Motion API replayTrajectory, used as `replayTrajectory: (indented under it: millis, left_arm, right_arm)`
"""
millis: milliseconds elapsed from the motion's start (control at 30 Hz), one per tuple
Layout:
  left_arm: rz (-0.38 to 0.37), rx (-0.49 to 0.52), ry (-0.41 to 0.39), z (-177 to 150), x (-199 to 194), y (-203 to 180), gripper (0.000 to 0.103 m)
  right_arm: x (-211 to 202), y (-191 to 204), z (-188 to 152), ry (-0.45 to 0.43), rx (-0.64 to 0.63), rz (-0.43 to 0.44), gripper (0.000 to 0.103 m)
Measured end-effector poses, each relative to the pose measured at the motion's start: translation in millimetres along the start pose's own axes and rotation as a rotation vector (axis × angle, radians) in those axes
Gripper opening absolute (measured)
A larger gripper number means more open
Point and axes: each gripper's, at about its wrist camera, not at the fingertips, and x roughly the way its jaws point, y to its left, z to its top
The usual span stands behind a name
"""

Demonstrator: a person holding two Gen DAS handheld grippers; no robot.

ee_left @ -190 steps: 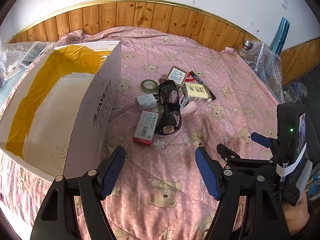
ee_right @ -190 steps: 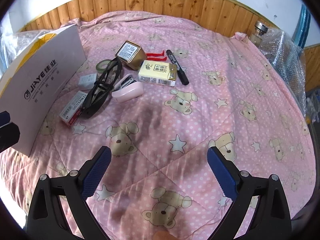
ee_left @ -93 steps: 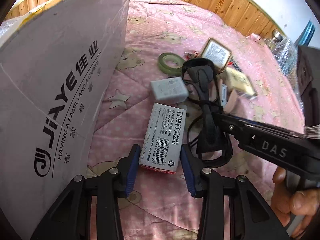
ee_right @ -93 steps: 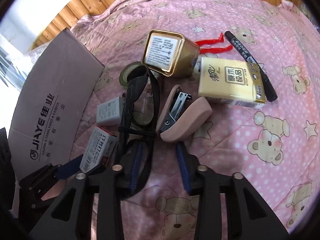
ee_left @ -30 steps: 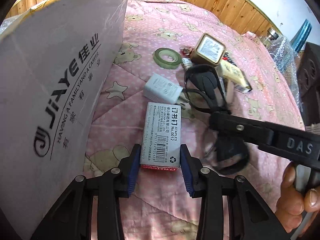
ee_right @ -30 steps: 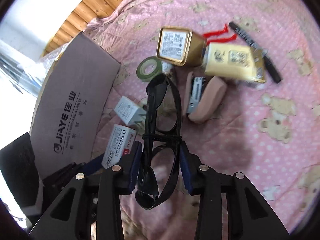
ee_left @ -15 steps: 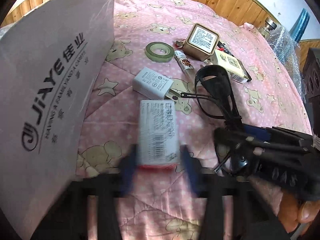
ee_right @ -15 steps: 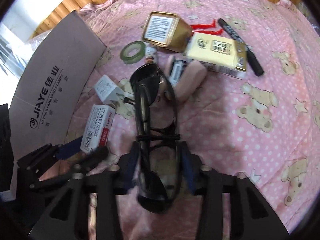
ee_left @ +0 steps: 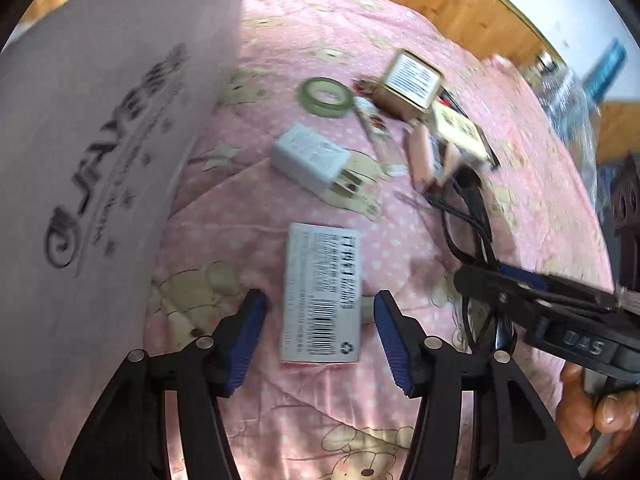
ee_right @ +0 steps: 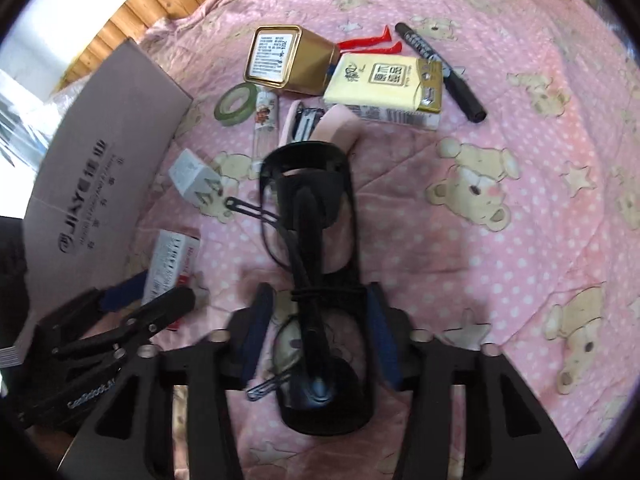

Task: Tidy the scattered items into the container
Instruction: 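Close the left gripper on the white staples box while the right gripper lifts the sunglasses, then carry the sunglasses and staples box over the yellow-lined cardboard box with both grippers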

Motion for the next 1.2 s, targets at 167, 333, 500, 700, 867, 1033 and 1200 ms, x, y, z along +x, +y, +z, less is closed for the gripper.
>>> replayTrajectory:
  millis: [167,333,500,700,867,1033,1200]
  left_arm:
    - [0.004,0.015,-0.011,-2,-8,-6,0.039]
    - [-0.007,0.024,-0.04,0,-26,-9,0.039]
    - [-0.012,0.029,-0.056,4,-39,-13,0.039]
    - [-0.023,0.031,-0.077,-6,-60,-11,0.039]
    - [-0.041,0.038,-0.097,-13,-83,-7,0.039]
    - [-0.053,0.037,-0.119,-11,-98,-5,0.039]
    - [-0.071,0.024,-0.145,-7,-112,0,0.039]
  right_arm:
    - [-13,-1,-5,-0.017,0.013,0.015,0.035]
    - [-28,11,-6,-0.043,0.007,0.05,0.035]
    - [-44,20,-11,-0.053,-0.024,0.067,0.035]
    - [-55,36,-9,-0.067,-0.041,0.072,0.035]
    - [-70,48,-13,-0.085,-0.058,0.072,0.035]
    - [-83,59,-12,-0.107,-0.076,0.075,0.035]
    - [-93,72,-11,-0.12,-0.096,0.082,0.035]
